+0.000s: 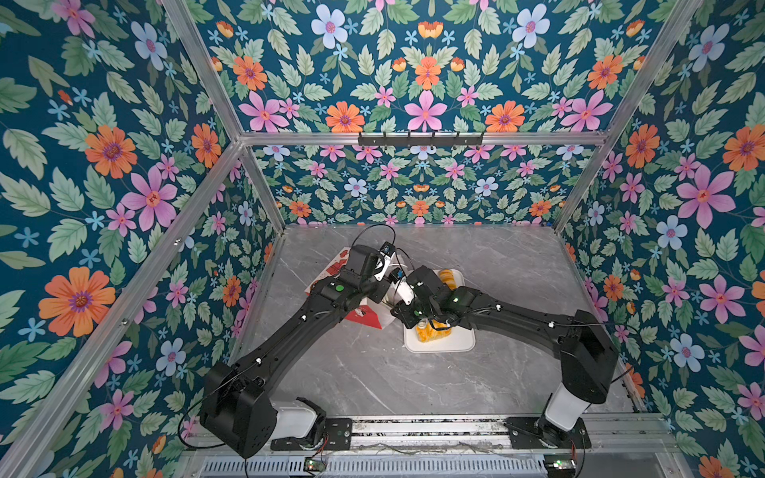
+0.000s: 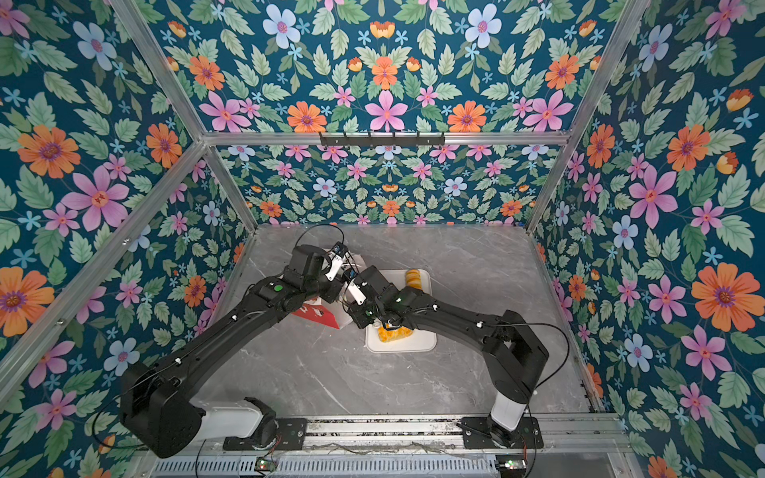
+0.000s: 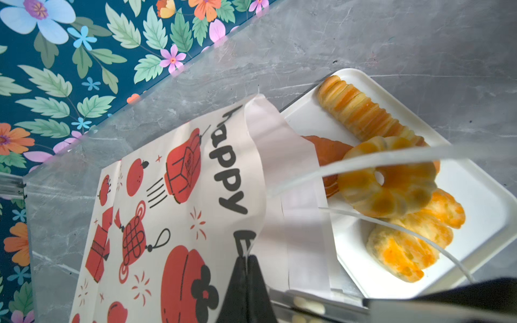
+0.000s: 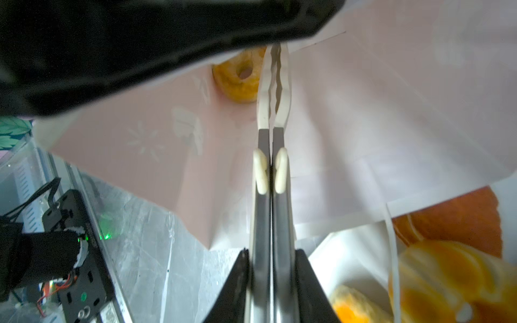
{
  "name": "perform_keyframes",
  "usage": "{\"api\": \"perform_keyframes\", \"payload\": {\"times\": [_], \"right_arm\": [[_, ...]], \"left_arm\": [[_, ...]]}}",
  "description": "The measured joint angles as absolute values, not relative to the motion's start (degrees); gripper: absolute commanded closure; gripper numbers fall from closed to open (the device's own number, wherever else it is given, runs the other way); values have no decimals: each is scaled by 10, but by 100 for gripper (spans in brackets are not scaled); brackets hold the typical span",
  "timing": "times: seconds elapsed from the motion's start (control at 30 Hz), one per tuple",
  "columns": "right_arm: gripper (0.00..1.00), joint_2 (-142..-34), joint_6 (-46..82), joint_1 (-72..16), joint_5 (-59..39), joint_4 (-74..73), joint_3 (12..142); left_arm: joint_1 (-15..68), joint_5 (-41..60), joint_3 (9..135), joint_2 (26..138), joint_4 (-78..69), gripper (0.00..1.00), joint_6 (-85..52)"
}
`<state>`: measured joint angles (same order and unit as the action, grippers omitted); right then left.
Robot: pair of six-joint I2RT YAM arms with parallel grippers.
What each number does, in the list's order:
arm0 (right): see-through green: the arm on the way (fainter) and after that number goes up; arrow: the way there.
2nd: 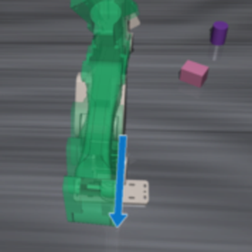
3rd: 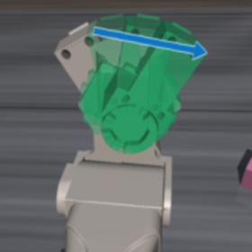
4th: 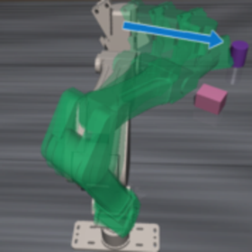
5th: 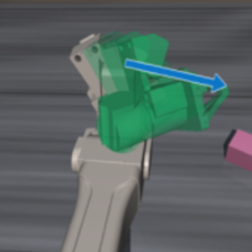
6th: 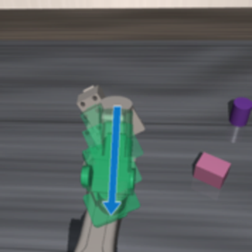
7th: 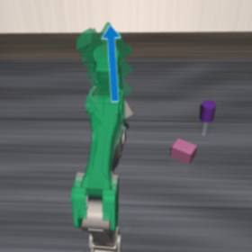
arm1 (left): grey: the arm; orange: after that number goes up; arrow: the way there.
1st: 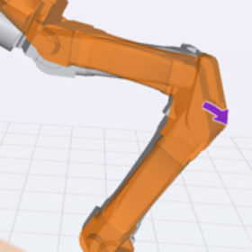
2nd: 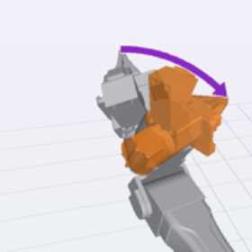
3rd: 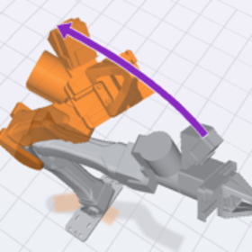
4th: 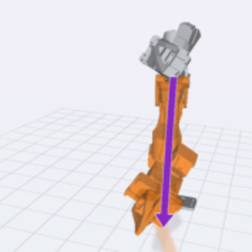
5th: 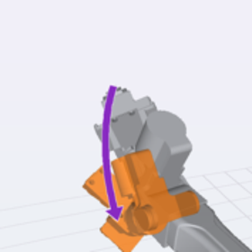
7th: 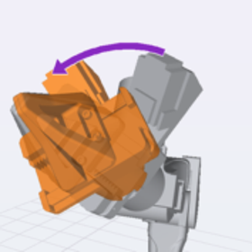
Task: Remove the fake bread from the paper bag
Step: 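Raise the bag higher with the left gripper while right tongs wait over the tray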
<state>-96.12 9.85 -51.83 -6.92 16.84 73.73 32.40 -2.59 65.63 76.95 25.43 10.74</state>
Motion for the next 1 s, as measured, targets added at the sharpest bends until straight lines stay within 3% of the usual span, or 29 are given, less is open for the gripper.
{"api": "perform_keyframes", "payload": {"times": [0.43,0.7,1.0], "right_arm": [[95,-771,131,-469,-17,188,598],[94,-756,181,-426,-14,175,561],[94,-783,191,-424,-83,147,566]], "left_arm": [[323,-69,721,808,307,100,156],[335,-107,798,869,368,100,205],[347,-121,864,925,416,100,239]]}}
